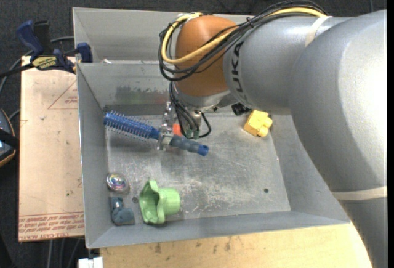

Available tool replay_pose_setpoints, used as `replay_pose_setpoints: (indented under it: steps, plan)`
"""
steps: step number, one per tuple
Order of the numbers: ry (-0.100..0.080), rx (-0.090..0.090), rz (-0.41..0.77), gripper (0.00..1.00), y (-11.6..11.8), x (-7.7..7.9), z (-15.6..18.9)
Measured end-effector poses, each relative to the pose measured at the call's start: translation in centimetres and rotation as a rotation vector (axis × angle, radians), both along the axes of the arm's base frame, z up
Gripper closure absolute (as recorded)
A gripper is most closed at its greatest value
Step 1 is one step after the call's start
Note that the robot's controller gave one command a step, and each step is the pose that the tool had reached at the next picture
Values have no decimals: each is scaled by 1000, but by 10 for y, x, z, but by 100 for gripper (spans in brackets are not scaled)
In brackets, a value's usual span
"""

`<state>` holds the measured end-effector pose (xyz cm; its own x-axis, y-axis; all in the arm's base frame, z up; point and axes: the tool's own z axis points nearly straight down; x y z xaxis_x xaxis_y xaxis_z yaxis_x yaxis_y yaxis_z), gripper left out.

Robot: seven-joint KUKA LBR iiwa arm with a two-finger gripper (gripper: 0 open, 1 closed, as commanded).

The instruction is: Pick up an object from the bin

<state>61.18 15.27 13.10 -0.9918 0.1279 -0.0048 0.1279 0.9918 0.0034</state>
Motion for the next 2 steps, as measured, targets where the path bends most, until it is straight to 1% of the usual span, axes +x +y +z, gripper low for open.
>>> replay_pose_setpoints:
  steps: [1, 2]
  plan:
    - [1, 0, 0, 100, 0, 1, 41]
    - [4, -1, 0, 100, 0, 1, 49]
